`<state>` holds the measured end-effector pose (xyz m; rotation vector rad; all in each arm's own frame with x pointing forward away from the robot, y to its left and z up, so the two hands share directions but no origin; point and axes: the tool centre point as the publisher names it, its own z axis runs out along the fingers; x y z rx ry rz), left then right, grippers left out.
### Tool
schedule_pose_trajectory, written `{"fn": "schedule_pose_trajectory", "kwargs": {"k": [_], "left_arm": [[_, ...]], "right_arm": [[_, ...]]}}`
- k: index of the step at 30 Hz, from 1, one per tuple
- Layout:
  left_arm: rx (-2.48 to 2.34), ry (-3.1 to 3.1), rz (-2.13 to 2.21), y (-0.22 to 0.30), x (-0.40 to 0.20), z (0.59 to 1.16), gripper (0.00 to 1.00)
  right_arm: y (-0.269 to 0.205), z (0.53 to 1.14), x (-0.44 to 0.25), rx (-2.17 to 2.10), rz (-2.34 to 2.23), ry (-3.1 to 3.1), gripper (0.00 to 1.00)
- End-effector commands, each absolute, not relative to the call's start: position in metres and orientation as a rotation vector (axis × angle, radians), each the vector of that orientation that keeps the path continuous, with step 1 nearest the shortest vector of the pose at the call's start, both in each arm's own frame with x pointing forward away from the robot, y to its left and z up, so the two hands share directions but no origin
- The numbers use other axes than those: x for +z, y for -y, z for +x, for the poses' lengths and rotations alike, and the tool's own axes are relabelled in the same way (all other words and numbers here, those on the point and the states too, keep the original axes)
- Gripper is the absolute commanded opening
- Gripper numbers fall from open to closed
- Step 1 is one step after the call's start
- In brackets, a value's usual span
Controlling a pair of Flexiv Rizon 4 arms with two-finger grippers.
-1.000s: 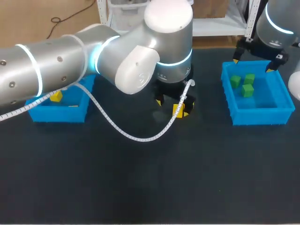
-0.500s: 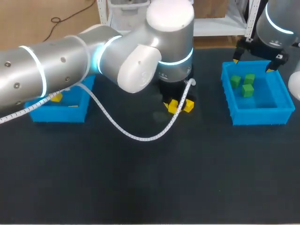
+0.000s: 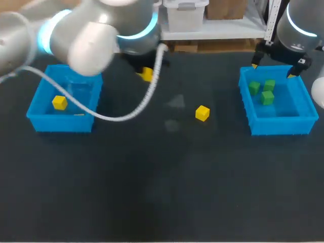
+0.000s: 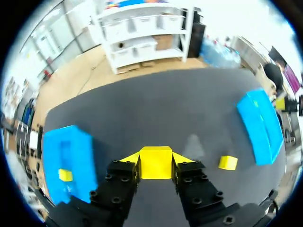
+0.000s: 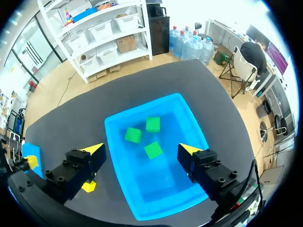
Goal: Put the green cubes in the right bin and the yellow cubes in the left bin.
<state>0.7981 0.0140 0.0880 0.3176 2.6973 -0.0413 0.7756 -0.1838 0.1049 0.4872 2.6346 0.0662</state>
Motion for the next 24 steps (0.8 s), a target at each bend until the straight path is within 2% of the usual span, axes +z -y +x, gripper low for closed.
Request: {"fn": "schedule_pose_trajectory", "kwargs": {"k": [1, 7, 13, 14, 15, 19, 24], "left_arm": [[0.005, -2.515, 0.066, -0.11, 0.122, 0.776, 0.0], [0.202, -2.525, -0.085, -0.182, 0.115, 0.767, 0.0], [0.373, -2.575, -0.184, -0.226, 0.095, 0.756, 0.0], [0.445, -2.567, -0.19, -0.229, 0.092, 0.755, 0.42], [0.456, -2.546, -0.181, -0.23, 0.091, 0.754, 1.0], [0.462, -2.532, -0.111, -0.215, 0.093, 0.757, 1.0], [0.272, -2.535, 0.074, -0.162, 0.104, 0.771, 1.0]], "right_arm": [[0.184, 0.773, 0.105, 0.066, 0.488, -2.627, 1.0], [0.184, 0.773, 0.105, 0.066, 0.488, -2.627, 1.0], [0.184, 0.773, 0.105, 0.066, 0.488, -2.627, 1.0], [0.184, 0.773, 0.105, 0.066, 0.488, -2.627, 1.0], [0.184, 0.773, 0.105, 0.066, 0.488, -2.627, 1.0], [0.184, 0.773, 0.105, 0.066, 0.488, -2.627, 1.0], [0.184, 0.773, 0.105, 0.066, 0.488, -2.627, 1.0]]}}
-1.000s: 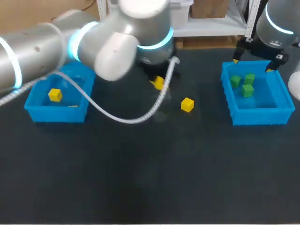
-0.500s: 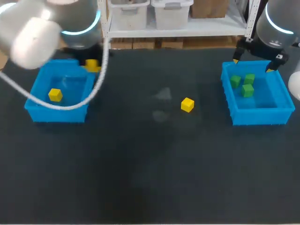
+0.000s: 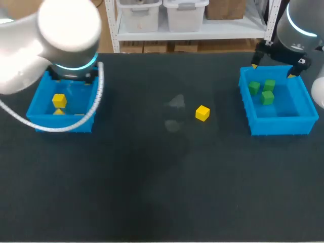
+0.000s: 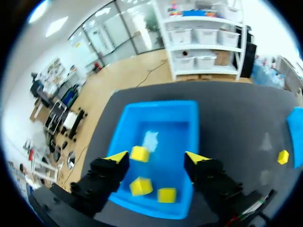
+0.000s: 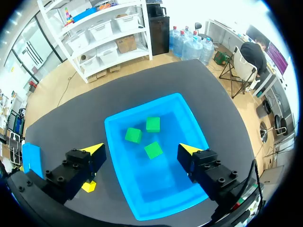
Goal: Put the green cubes in the right bin and the yellow cubes in the left bin.
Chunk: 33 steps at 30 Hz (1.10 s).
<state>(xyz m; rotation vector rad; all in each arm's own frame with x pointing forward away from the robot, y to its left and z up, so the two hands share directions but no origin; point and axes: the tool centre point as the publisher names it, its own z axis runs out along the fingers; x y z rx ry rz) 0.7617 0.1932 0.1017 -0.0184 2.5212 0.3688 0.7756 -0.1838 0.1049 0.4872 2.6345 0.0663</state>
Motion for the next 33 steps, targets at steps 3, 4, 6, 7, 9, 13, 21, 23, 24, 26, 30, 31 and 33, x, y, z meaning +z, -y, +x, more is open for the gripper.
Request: {"fn": "schedule_pose_trajectory", "kwargs": {"k": [3, 4, 6, 7, 9, 13, 21, 23, 24, 26, 30, 31, 33], "left_arm": [[0.091, -2.551, 0.247, -0.116, 0.11, 0.778, 1.0], [0.047, -2.558, 0.289, -0.1, 0.112, 0.778, 1.0], [-0.044, -2.557, 0.402, -0.068, 0.114, 0.778, 1.0], [-0.087, -2.557, 0.449, -0.052, 0.115, 0.777, 1.0], [-0.163, -2.554, 0.542, -0.022, 0.116, 0.774, 1.0], [-0.275, -2.542, 0.781, 0.038, 0.112, 0.758, 1.0], [-0.361, -2.52, 1.106, 0.104, 0.088, 0.719, 1.0], [-0.346, -2.528, 1.136, 0.111, 0.081, 0.714, 1.0], [-0.331, -2.527, 1.152, 0.114, 0.077, 0.712, 1.0], [-0.301, -2.528, 1.168, 0.117, 0.07, 0.712, 1.0], [-0.279, -2.544, 1.154, 0.124, 0.062, 0.717, 1.0], [-0.274, -2.55, 1.148, 0.125, 0.061, 0.719, 1.0], [-0.273, -2.558, 1.145, 0.13, 0.058, 0.72, 1.0]], "right_arm": [[0.184, 0.773, 0.105, 0.066, 0.488, -2.627, 1.0], [0.184, 0.773, 0.105, 0.066, 0.488, -2.627, 1.0], [0.184, 0.773, 0.105, 0.066, 0.488, -2.627, 1.0], [0.184, 0.773, 0.105, 0.066, 0.488, -2.627, 1.0], [0.184, 0.773, 0.105, 0.066, 0.488, -2.627, 1.0], [0.184, 0.773, 0.105, 0.066, 0.488, -2.627, 1.0], [0.184, 0.773, 0.105, 0.066, 0.488, -2.627, 1.0], [0.184, 0.773, 0.105, 0.066, 0.488, -2.627, 1.0], [0.184, 0.773, 0.105, 0.066, 0.488, -2.627, 1.0], [0.184, 0.773, 0.105, 0.066, 0.488, -2.627, 1.0], [0.184, 0.773, 0.105, 0.066, 0.488, -2.627, 1.0], [0.184, 0.773, 0.105, 0.066, 0.488, -2.627, 1.0], [0.184, 0.773, 0.105, 0.066, 0.488, -2.627, 1.0]]}}
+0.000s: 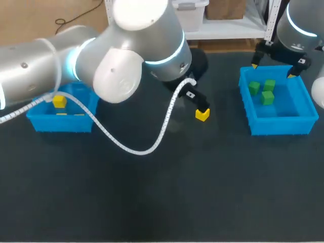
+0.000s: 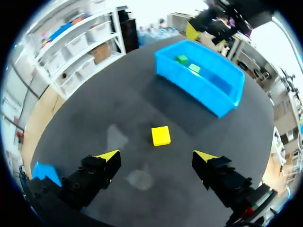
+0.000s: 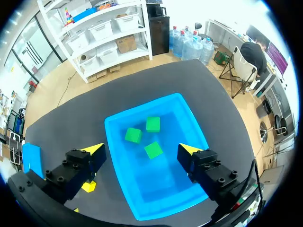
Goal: Put the green cubes in the right bin and the yellow cubes in the left bin.
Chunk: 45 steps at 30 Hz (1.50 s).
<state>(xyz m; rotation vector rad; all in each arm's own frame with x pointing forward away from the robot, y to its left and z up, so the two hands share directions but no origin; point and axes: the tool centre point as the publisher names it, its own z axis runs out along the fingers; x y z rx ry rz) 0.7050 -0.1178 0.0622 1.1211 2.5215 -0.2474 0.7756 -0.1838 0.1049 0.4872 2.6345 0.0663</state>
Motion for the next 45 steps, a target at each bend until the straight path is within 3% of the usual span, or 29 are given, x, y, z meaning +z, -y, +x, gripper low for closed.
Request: {"fn": "schedule_pose_trajectory", "kwargs": {"k": [1, 41, 42, 44, 45], "left_arm": [[-0.275, -2.562, 1.145, 0.132, 0.057, 0.72, 1.0], [-0.081, -2.582, 1.034, 0.15, 0.006, 0.725, 0.98], [-0.094, -2.593, 1.023, 0.151, 0.005, 0.725, 0.62], [-0.121, -2.613, 0.979, 0.149, 0.004, 0.726, 0.04], [-0.128, -2.616, 0.972, 0.149, 0.003, 0.727, 0.0]], "right_arm": [[0.184, 0.773, 0.105, 0.066, 0.488, -2.627, 1.0], [0.184, 0.773, 0.105, 0.066, 0.488, -2.627, 1.0], [0.184, 0.773, 0.105, 0.066, 0.488, -2.627, 1.0], [0.184, 0.773, 0.105, 0.066, 0.488, -2.627, 1.0], [0.184, 0.773, 0.105, 0.066, 0.488, -2.627, 1.0]]}}
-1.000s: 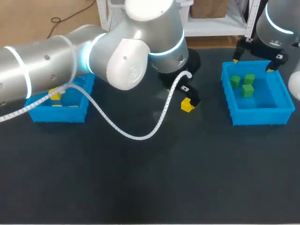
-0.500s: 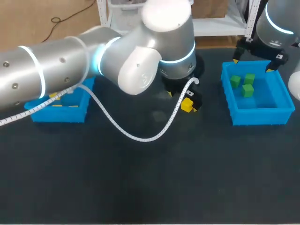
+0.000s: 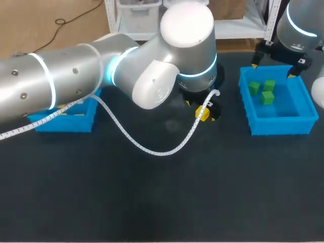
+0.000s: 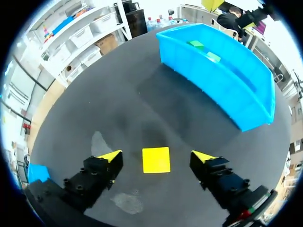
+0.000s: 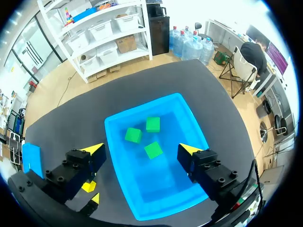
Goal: Put the green cubes in the right bin and the yellow cubes in the left bin.
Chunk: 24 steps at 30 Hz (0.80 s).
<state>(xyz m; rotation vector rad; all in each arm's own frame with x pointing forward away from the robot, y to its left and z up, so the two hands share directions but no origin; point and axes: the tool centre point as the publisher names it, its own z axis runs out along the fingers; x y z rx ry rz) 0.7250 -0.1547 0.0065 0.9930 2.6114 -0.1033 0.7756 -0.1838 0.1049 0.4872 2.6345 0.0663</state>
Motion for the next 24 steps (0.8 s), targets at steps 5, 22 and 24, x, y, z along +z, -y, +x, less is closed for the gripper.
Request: {"fn": "schedule_pose_trajectory", "kwargs": {"k": [5, 22, 24], "left_arm": [[-0.129, -2.633, 0.955, 0.145, -0.003, 0.726, 0.0], [-0.081, -2.496, 0.818, 0.101, 0.047, 0.752, 0.0], [-0.056, -2.462, 0.737, 0.075, 0.069, 0.763, 0.0]], "right_arm": [[0.184, 0.773, 0.105, 0.066, 0.488, -2.627, 1.0], [0.184, 0.773, 0.105, 0.066, 0.488, -2.627, 1.0], [0.184, 0.773, 0.105, 0.066, 0.488, -2.627, 1.0]]}}
